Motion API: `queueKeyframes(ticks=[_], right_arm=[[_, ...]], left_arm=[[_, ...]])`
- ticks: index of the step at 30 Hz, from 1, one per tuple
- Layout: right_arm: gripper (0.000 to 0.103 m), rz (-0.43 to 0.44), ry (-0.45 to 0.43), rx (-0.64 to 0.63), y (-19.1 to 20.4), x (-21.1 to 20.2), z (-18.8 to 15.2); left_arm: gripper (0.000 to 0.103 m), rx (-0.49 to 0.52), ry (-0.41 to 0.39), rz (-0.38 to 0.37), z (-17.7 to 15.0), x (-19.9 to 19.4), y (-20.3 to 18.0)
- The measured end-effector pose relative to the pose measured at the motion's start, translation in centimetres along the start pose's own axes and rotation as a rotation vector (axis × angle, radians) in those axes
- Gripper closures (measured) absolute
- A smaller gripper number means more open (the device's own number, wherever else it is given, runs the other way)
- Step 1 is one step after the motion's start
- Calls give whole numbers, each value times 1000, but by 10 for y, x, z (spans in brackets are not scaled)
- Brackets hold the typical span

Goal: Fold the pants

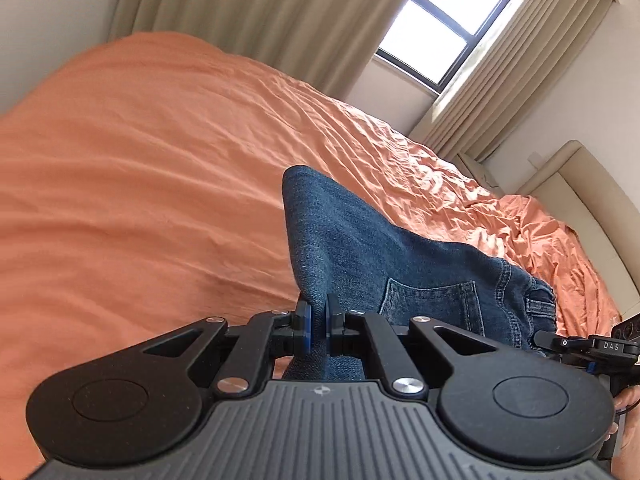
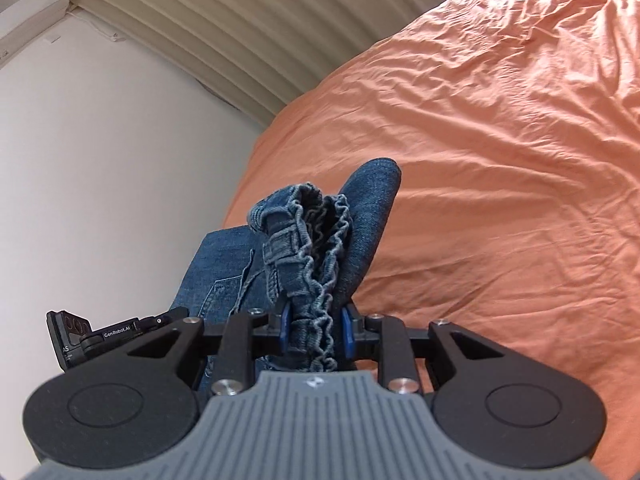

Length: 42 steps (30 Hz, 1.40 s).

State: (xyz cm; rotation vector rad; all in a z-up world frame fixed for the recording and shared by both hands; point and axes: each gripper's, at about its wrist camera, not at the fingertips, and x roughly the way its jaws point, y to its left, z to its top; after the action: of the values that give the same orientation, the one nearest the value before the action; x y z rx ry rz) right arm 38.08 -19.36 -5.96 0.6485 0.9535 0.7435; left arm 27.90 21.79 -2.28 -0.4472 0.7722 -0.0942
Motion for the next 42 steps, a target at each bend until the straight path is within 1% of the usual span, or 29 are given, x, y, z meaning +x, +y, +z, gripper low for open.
queueKeyframes(ticks=[4,6,8,11,14,16,21,23,24,25,27,30,32,33,34,35,36,37,39,40,42], right_arm=[[83,78,20,14,41,48,-13],[83,106,33,16,59,76,-22],[83,126,55,13,73,106,-31],[83,132,85,9,82,147,-43],[83,119,115,20,74,181,-52],[83,97,138,34,60,200,-57],[83,16,194,79,20,243,-71],[83,-19,201,94,5,257,-75],[83,-22,201,114,-3,261,-76],[83,-22,205,142,-11,265,-76],[83,-36,217,156,-21,273,-78],[82,-61,221,164,-27,281,-82],[79,-59,218,172,-30,283,-84],[77,-71,215,145,-27,282,-84],[68,-83,209,108,-22,279,-83],[61,-94,198,51,-14,275,-83],[60,-116,184,-13,-5,272,-83],[58,-145,165,-75,6,266,-84],[58,-200,98,-199,29,250,-89],[59,-229,60,-269,42,241,-94],[59,-233,6,-406,67,228,-106]], left_arm=[[97,27,0,91,22,-42,37],[97,34,-6,134,29,-56,57],[97,32,-10,176,32,-64,75],[97,12,-8,213,30,-65,104],[97,-29,3,221,21,-50,135],[97,-45,15,216,12,-33,152],[97,-116,83,204,-8,27,197],[97,-143,96,228,-15,50,211],[97,-152,97,237,-17,57,218],[97,-171,97,227,-20,63,226],[96,-192,105,206,-23,71,237],[95,-206,115,197,-29,80,245],[94,-217,107,187,-32,78,248],[91,-215,104,185,-33,76,246],[87,-212,101,186,-33,72,244],[85,-201,94,192,-32,68,243],[82,-184,85,205,-31,62,239],[82,-159,75,218,-33,55,236],[82,-106,49,238,-37,37,228],[82,-95,40,230,-40,28,224],[82,-56,25,224,-48,12,213]])
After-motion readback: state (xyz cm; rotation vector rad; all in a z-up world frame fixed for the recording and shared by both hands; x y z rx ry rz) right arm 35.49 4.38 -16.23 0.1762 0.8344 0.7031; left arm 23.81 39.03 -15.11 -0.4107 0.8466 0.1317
